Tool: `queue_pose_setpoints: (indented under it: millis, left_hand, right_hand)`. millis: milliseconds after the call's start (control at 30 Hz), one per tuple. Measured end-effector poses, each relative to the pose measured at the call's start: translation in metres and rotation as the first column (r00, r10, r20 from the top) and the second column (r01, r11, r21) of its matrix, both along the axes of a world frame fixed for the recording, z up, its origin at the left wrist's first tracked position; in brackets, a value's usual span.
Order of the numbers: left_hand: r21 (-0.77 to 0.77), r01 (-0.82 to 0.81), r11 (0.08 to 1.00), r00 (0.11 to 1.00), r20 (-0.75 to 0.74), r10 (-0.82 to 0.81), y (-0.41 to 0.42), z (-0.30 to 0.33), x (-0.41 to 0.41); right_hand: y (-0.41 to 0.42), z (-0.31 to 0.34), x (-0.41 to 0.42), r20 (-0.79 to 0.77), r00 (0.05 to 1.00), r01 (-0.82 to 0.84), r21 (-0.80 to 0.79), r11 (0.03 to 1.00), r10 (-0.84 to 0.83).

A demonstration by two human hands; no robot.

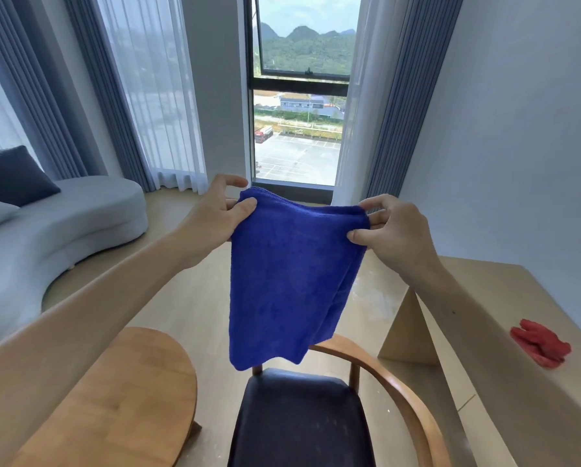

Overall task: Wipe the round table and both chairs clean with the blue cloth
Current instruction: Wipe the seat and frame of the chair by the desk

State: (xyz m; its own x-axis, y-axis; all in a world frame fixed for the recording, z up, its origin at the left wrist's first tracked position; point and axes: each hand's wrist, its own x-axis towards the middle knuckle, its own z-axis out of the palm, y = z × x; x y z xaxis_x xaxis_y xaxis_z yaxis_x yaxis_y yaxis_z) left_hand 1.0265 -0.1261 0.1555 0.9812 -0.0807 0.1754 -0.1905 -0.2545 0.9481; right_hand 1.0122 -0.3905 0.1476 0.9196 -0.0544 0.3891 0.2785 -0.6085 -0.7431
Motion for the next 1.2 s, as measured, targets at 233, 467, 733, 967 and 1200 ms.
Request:
queue_pose_setpoints:
  millis: [233,467,733,967,1200]
  left_hand:
    - [0.06,0.184,0.981,0.976,0.106,-0.19,-0.012,0.014,-0.013]
    - [0.379,0.332,0.864,0.908,0.12,-0.401,-0.049,0.014,-0.02]
    - [0.235,0.337,0.912,0.928,0.078,-0.364,-0.033,-0.004,-0.029]
    - [0.179,0.542,0.821,0.837,-0.02,-0.547,-0.026,-0.047,-0.044]
    - [0.348,0.509,0.787,0.86,-0.17,-0.481,-0.017,-0.117,-0.04]
  right_hand:
    - [-0.019,0.005,-0.005,-0.332,0.942,-0.139,-0.234,0.962,0.055]
    - [0.024,0.037,-0.002,-0.401,0.749,-0.58,-0.012,0.814,0.528]
    - [0.034,0.041,-0.01,-0.308,0.798,-0.598,-0.301,0.743,0.517]
    - [0.029,0.057,-0.025,-0.182,0.779,-0.626,-0.281,0.728,0.6]
    - [-0.013,0.075,-0.03,0.024,0.847,-0.529,-0.068,0.846,0.531]
